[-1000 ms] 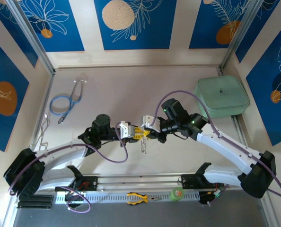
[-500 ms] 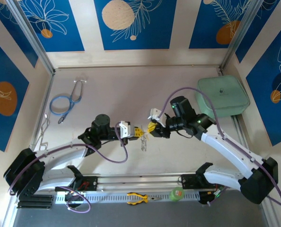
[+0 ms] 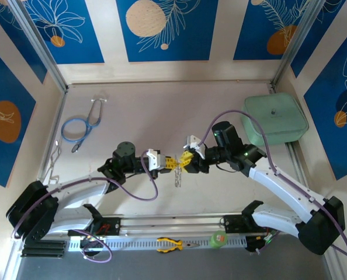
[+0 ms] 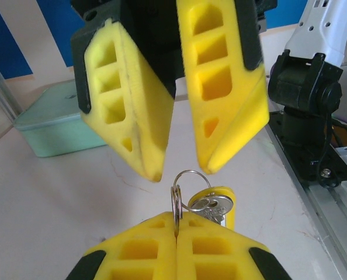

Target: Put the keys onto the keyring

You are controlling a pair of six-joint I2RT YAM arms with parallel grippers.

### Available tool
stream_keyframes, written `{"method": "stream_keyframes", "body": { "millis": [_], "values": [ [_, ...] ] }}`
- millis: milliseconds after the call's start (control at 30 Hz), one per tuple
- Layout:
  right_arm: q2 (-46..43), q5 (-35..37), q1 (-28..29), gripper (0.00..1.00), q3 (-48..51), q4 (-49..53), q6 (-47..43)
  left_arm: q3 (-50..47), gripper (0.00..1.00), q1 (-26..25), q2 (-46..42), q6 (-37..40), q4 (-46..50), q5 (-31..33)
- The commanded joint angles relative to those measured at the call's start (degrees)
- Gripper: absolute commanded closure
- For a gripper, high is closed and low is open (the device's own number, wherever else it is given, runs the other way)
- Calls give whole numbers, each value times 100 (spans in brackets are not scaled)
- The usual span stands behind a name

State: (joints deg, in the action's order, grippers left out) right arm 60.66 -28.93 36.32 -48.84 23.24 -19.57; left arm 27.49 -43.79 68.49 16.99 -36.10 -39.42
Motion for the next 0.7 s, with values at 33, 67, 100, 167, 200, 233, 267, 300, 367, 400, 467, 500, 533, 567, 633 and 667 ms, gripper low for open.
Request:
{"method": "stream_keyframes", "body": {
  "millis": [33, 67, 100, 167, 200, 233, 267, 300, 367, 400, 467, 500, 533, 567, 633, 667],
  "values": [
    [145, -64, 77, 75, 19, -118, -34, 65, 100, -41, 42, -105, -293, -289],
    [179, -40, 86, 76, 17, -118, -51, 74, 100, -33, 31, -117, -284, -299],
    [214, 3, 86, 76, 11, -127, -73, 73, 100, -37, 33, -134, -288, -314],
    [268, 82, 93, 80, -10, -118, -112, 80, 100, -37, 33, -150, -299, -353],
    [300, 153, 95, 83, -29, -106, -125, 76, 100, -41, 49, -146, -316, -381],
    [321, 204, 103, 85, -60, -56, -166, 76, 100, -38, 64, -147, -334, -391],
    [344, 256, 114, 88, -83, -11, -209, 79, 100, -34, 82, -160, -356, -405],
    [366, 318, 150, 91, -110, 47, -256, 80, 100, -41, 94, -178, -373, -418],
    [401, 379, 189, 98, -147, 139, -351, 90, 100, -34, 102, -203, -407, -435],
    [409, 388, 200, 100, -153, 172, -375, 82, 100, -38, 94, -215, -415, -419],
    [389, 429, 209, 100, -175, 202, -406, 67, 100, -42, 69, -232, -412, -375],
    [372, 448, 209, 100, -185, 215, -428, 62, 100, -35, 53, -234, -400, -342],
    [351, 465, 218, 100, -194, 232, -457, 52, 100, -38, 42, -232, -390, -317],
    [334, 476, 212, 100, -197, 250, -488, 46, 100, -40, 29, -221, -372, -304],
    [323, 485, 217, 100, -226, 309, -547, 30, 100, -41, 15, -209, -328, -281],
    [323, 485, 218, 100, -248, 336, -579, 22, 100, -34, 16, -214, -321, -271]
  ]
}}
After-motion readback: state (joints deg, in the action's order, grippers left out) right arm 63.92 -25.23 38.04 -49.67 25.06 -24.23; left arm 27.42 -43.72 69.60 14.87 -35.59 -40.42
